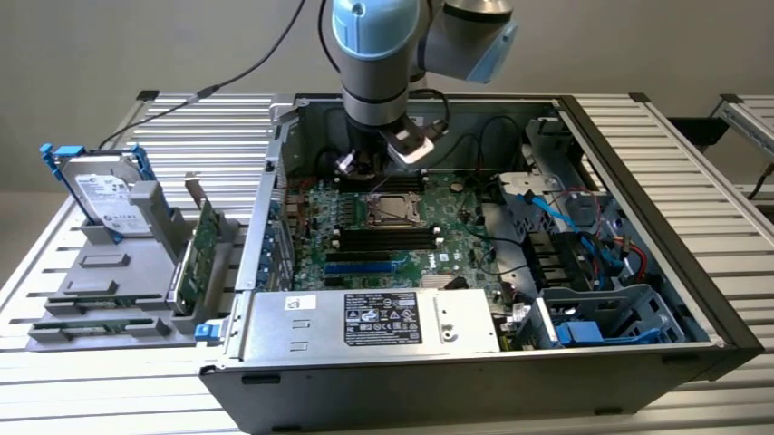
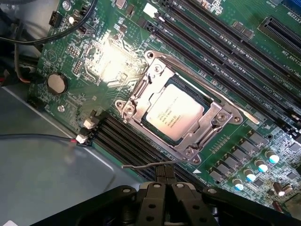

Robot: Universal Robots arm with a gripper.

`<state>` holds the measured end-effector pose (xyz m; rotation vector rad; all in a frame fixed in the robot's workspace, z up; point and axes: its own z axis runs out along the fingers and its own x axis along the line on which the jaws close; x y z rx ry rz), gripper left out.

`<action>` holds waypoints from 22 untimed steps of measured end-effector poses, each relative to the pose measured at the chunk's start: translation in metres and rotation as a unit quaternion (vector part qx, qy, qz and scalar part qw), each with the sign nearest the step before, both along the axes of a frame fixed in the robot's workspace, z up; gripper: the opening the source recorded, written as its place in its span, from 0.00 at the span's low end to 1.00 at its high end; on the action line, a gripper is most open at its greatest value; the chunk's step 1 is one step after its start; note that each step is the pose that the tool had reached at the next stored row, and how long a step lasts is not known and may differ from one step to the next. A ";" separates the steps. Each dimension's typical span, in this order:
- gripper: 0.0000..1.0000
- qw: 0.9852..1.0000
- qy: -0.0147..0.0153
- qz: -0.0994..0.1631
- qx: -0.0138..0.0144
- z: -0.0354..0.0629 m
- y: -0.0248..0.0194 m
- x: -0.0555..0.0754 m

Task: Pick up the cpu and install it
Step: 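Install the first cpu locking lever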

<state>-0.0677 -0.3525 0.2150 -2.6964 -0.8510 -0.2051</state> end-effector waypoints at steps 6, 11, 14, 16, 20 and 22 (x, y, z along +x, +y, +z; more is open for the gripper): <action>0.11 1.000 0.000 0.004 0.000 -0.0017 -0.0022 0.003; 0.11 1.000 0.000 0.013 0.000 -0.0036 -0.0026 0.006; 0.11 1.000 0.000 0.022 0.000 -0.0053 -0.0026 0.007; 0.11 1.000 0.000 0.031 0.000 -0.0066 -0.0026 0.008; 0.11 0.999 0.000 0.051 0.000 -0.0090 -0.0026 0.011; 0.11 0.998 0.000 0.059 0.000 -0.0098 -0.0026 0.012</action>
